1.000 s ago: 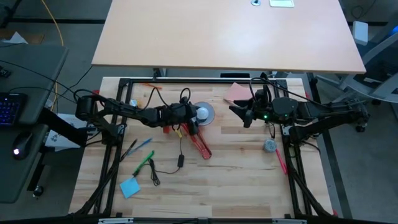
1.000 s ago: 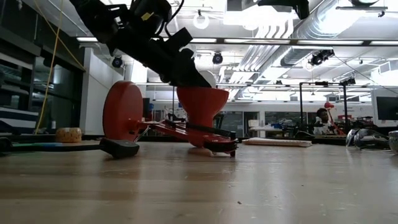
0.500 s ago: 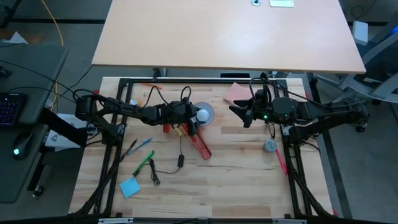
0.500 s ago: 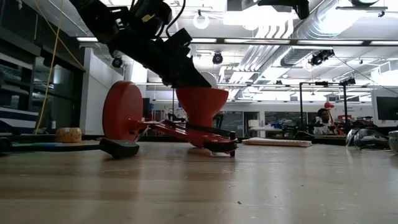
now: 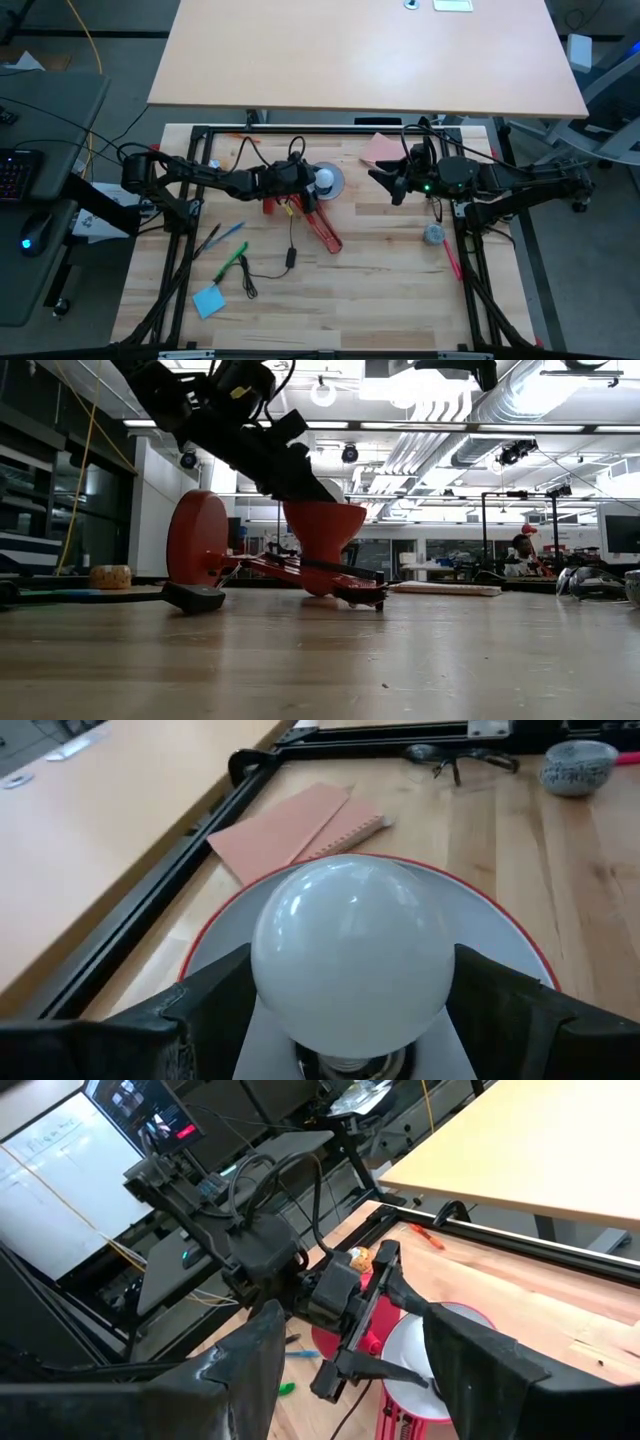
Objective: Screw lightbulb
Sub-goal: Insert the white lightbulb into the red lamp
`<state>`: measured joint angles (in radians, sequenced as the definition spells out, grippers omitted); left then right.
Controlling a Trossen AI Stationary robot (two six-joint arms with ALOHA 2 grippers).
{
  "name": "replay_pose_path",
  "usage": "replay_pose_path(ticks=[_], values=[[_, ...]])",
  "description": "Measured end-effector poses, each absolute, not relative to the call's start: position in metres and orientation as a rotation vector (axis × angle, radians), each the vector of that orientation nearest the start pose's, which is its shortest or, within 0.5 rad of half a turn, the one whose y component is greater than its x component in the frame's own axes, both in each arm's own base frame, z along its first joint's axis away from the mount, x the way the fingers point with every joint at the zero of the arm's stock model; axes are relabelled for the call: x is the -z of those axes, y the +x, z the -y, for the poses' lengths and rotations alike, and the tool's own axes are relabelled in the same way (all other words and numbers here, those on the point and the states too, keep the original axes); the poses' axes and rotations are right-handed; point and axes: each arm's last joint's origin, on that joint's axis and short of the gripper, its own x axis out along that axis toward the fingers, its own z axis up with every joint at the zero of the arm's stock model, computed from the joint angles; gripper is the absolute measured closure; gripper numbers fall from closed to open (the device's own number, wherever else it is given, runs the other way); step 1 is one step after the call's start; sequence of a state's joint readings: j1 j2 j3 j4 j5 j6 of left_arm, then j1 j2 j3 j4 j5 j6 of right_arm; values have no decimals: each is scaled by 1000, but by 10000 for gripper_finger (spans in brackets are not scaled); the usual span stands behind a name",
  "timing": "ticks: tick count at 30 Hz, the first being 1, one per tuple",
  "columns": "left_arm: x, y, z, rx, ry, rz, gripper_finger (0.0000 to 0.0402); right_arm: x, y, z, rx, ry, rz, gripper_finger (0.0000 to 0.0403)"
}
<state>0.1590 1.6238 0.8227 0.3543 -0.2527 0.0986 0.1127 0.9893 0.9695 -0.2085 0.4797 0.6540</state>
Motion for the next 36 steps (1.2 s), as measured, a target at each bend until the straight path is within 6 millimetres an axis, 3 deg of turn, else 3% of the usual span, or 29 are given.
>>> replay_pose_path(ticks=[9, 19, 30, 36], values=[[-191, 328, -63, -360, 88, -472, 106, -358, 212, -10, 424, 572, -93, 176], [-194, 326, -64, -396, 99, -472, 60, -358, 212, -10, 424, 570, -93, 176], [-237, 309, -63, -441, 200, -360, 61, -358, 212, -10, 425, 568, -98, 176], [-258, 294, -56, -511, 98, -312, 61, -356, 214, -10, 430, 569, -106, 177]])
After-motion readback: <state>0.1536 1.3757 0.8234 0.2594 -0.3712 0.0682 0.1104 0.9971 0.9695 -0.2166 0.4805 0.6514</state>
